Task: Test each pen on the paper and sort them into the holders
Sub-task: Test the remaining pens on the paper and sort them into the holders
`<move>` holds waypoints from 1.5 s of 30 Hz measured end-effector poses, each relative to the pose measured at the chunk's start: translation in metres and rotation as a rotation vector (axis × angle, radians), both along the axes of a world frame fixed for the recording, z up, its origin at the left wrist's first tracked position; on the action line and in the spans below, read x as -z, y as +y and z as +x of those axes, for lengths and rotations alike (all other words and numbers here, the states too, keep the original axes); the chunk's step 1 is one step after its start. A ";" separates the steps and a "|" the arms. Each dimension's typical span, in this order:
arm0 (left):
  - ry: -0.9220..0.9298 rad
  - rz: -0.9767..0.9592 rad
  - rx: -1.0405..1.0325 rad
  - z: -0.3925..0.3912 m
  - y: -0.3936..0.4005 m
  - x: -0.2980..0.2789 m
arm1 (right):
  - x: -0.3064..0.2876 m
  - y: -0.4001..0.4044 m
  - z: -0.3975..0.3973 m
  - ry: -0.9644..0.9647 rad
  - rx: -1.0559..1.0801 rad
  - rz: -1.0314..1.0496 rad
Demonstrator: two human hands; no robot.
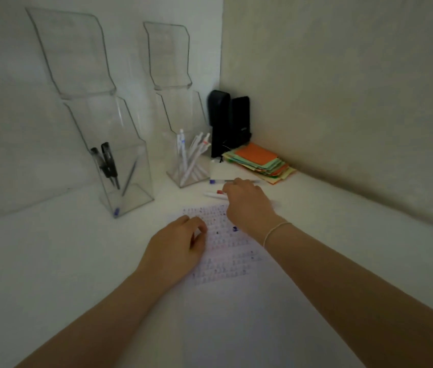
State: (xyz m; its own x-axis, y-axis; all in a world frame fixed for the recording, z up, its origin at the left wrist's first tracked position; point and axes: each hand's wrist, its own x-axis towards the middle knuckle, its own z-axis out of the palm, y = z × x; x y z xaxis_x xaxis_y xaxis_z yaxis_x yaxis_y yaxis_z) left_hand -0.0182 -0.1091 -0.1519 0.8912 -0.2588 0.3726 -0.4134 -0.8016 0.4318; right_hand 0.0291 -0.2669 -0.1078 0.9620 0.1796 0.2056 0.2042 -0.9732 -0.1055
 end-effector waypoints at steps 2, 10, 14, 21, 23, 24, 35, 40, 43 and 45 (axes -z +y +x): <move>0.002 -0.002 0.012 0.002 0.000 0.002 | 0.005 0.005 0.011 0.001 0.021 -0.093; -0.032 0.012 0.027 0.002 0.001 0.003 | 0.018 0.009 0.020 -0.037 0.053 -0.092; -0.035 0.016 0.037 0.000 0.002 0.002 | 0.004 0.009 0.027 0.075 0.101 -0.129; -0.055 0.017 0.052 0.000 0.003 0.003 | -0.009 0.010 0.032 0.223 0.104 -0.215; -0.061 0.015 0.055 0.001 0.002 0.004 | -0.008 0.008 0.029 0.192 0.069 -0.199; -0.065 0.014 0.054 0.001 0.002 0.004 | -0.009 0.008 0.028 0.145 0.042 -0.164; -0.185 -0.217 -0.049 0.000 0.001 -0.006 | -0.035 0.044 -0.012 0.257 -0.006 1.370; -0.089 -0.293 0.002 0.001 0.002 -0.004 | -0.029 0.038 -0.020 0.321 -0.036 1.630; -0.110 -0.302 0.059 -0.001 0.002 -0.005 | -0.024 0.035 -0.020 0.194 0.040 1.503; -0.109 -0.304 0.092 0.000 0.002 -0.004 | -0.020 0.033 -0.022 0.201 0.029 1.486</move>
State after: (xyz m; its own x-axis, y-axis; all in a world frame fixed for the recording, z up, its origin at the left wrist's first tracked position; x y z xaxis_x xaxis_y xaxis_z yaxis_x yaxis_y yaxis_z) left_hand -0.0183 -0.1068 -0.1478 0.8200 -0.1988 0.5368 -0.5348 -0.6005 0.5945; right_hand 0.0070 -0.2344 -0.0879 0.9951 -0.0880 0.0461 0.0499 0.0408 -0.9979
